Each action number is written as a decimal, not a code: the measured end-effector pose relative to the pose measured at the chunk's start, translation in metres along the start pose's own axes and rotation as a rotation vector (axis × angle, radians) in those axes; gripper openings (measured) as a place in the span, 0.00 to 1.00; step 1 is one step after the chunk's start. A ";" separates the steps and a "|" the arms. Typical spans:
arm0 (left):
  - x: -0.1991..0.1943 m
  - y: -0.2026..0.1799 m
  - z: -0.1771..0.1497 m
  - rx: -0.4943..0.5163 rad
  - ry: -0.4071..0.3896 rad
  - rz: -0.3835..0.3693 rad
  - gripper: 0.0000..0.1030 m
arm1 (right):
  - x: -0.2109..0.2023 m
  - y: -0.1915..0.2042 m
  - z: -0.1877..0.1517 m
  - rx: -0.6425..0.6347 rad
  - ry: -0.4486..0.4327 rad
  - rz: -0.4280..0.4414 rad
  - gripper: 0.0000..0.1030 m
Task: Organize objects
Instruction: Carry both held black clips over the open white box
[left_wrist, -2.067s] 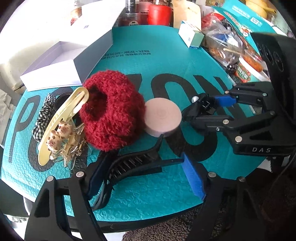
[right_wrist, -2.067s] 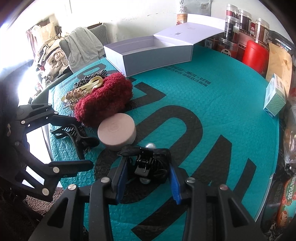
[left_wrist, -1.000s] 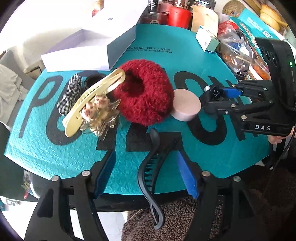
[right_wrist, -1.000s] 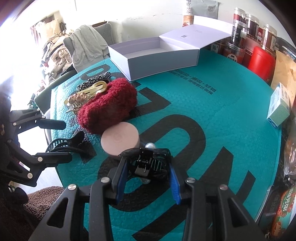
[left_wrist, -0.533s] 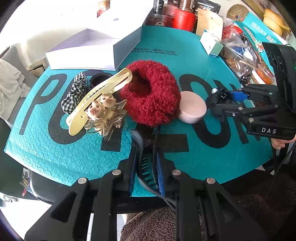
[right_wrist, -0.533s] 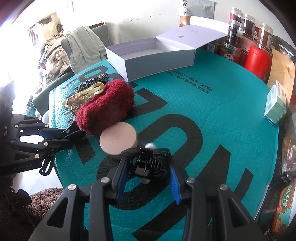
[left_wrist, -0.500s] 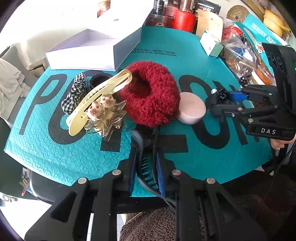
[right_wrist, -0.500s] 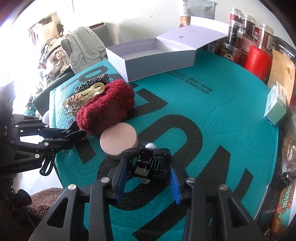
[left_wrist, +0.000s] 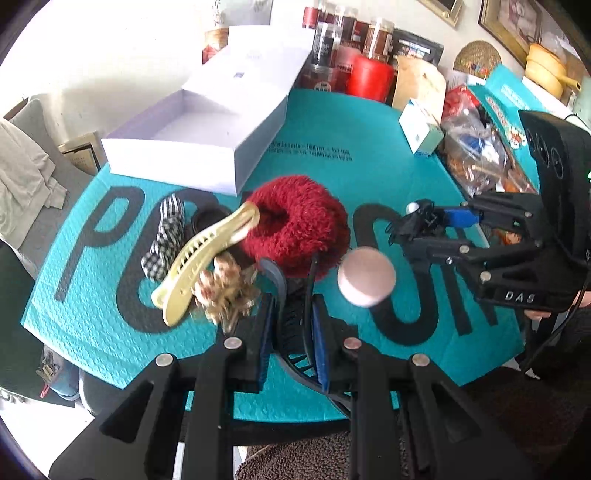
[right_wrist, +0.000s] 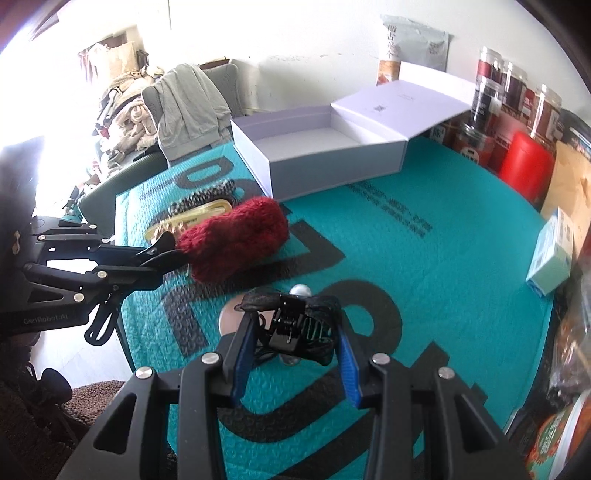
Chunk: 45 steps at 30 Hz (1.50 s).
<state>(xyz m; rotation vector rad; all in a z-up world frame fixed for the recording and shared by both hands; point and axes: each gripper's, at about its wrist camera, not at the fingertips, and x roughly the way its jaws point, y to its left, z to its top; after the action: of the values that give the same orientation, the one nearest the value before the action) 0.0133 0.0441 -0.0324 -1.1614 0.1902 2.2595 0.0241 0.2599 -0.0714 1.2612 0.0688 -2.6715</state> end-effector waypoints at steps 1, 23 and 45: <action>-0.002 0.001 0.004 0.001 -0.008 -0.001 0.18 | 0.000 -0.001 0.004 -0.002 -0.006 0.002 0.40; 0.009 0.041 0.081 -0.052 -0.084 0.008 0.18 | 0.014 -0.021 0.059 -0.049 -0.052 0.010 0.40; -0.006 0.059 0.118 -0.036 -0.154 0.018 0.18 | 0.024 -0.029 0.094 -0.088 -0.092 0.016 0.40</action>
<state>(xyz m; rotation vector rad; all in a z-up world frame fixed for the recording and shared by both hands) -0.0994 0.0381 0.0361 -1.0015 0.1001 2.3657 -0.0677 0.2731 -0.0307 1.1075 0.1602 -2.6764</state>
